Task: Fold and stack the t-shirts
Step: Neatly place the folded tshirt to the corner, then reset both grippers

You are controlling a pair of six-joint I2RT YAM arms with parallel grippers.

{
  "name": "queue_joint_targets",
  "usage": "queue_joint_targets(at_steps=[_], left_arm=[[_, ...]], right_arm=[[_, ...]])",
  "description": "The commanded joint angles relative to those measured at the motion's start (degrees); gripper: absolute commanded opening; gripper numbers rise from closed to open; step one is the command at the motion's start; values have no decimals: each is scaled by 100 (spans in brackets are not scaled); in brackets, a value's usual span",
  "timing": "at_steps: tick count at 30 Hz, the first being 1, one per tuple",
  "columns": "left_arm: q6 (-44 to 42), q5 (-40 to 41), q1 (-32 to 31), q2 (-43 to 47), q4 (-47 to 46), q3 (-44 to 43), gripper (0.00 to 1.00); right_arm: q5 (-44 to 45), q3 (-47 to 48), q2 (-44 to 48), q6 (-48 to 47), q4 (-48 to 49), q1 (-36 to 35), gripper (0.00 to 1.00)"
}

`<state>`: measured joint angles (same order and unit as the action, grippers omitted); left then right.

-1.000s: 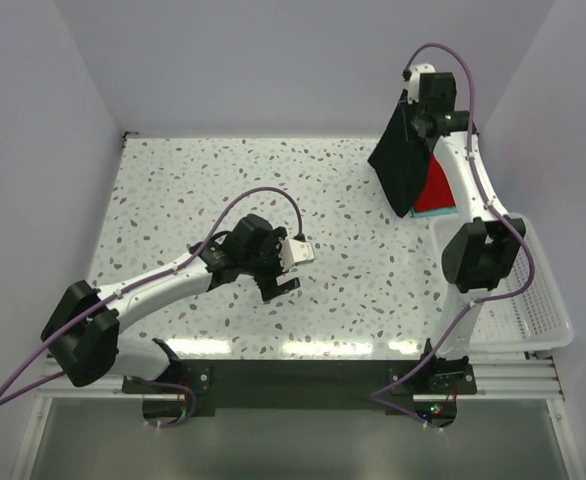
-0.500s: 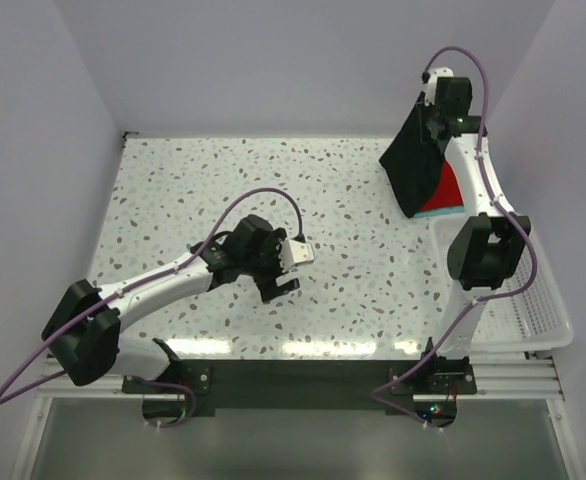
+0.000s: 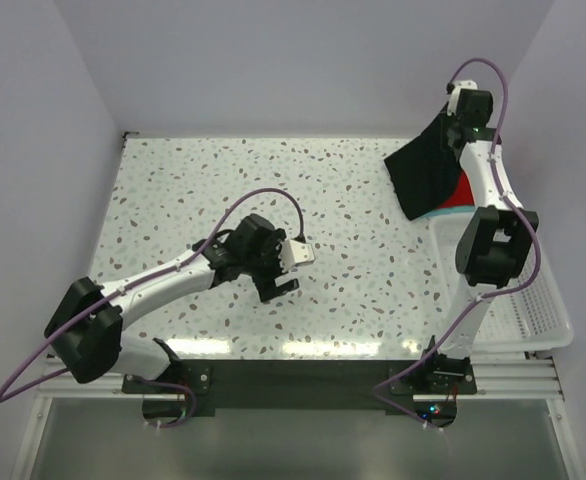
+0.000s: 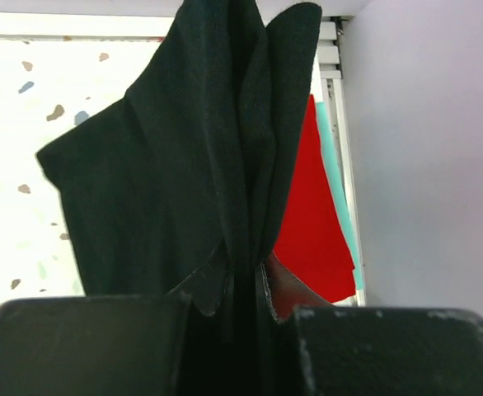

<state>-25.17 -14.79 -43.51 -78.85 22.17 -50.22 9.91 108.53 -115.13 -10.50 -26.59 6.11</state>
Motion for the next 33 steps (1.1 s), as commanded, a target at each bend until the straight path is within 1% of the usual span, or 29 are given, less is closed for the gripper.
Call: queue_joint_targets(at_steps=[1, 5, 6, 7, 8, 9, 11, 13, 14, 15, 16, 19, 22, 23, 25, 26, 27, 28, 29, 31, 32, 33], left_arm=[[-111, 37, 44, -25, 103, -269, 100], [-41, 29, 53, -113, 217, -340, 100], [-23, 2, 61, -131, 269, -383, 100], [-6, -7, 70, -122, 296, -401, 100], [12, -24, 79, -131, 314, -419, 100], [29, -24, 105, -131, 340, -427, 100], [125, -50, 245, -122, 366, -480, 100], [231, -278, 438, -148, 437, -559, 100], [301, -479, 692, -131, 498, -594, 100], [345, -882, 825, -122, 559, -647, 100], [416, -1042, 939, -35, 551, -647, 100], [688, -1404, 1300, 141, 428, -674, 100], [952, -1755, 1774, 159, 375, -735, 100], [1022, -1869, 2071, 151, 384, -770, 100], [1110, -2212, 2424, 89, 410, -919, 100], [1137, -2335, 2809, 72, 411, -989, 100], [1163, -2571, 2995, 37, 402, -1164, 100], [1181, -2651, 3189, -59, 393, -1279, 100], [1137, -2678, 3512, -147, 428, -1419, 100], [971, -2696, 3813, -471, 770, -1964, 100], [944, -2801, 4163, -587, 988, -2261, 100], [891, -3080, 4323, -692, 1104, -2395, 100]], right_arm=[[37, -104, 9, -92, 733, 162, 0], [98, -235, -167, -153, 979, 355, 0], [125, -271, -211, -197, 1041, 417, 9], [229, -280, -290, -276, 1094, 444, 24], [309, -297, -386, -355, 1164, 479, 47], [388, -324, -413, -365, 1226, 557, 77], [380, -272, -422, -278, 1192, 654, 82], [240, -61, -405, -111, 920, 751, 88], [187, 131, -370, -49, 692, 751, 91], [117, 151, -248, -40, 655, 751, 94], [-6, 142, -142, -14, 664, 751, 99], [-365, 116, 148, 13, 497, 734, 99], [-770, 352, 306, 127, -38, 681, 99], [-911, 466, 359, 197, -292, 664, 99], [-1104, 528, 534, 294, -504, 558, 99], [-1219, 546, 596, 338, -714, 515, 99], [-1359, 564, 658, 382, -838, 384, 99], [-1447, 555, 728, 426, -944, 304, 99], [-1561, 538, 868, 496, -1153, 129, 99], [-1703, 372, 1027, 584, -1444, -109, 99], [-1773, 266, 1228, 619, -1489, -336, 99], [-1843, 126, 1334, 663, -1507, -452, 99]])
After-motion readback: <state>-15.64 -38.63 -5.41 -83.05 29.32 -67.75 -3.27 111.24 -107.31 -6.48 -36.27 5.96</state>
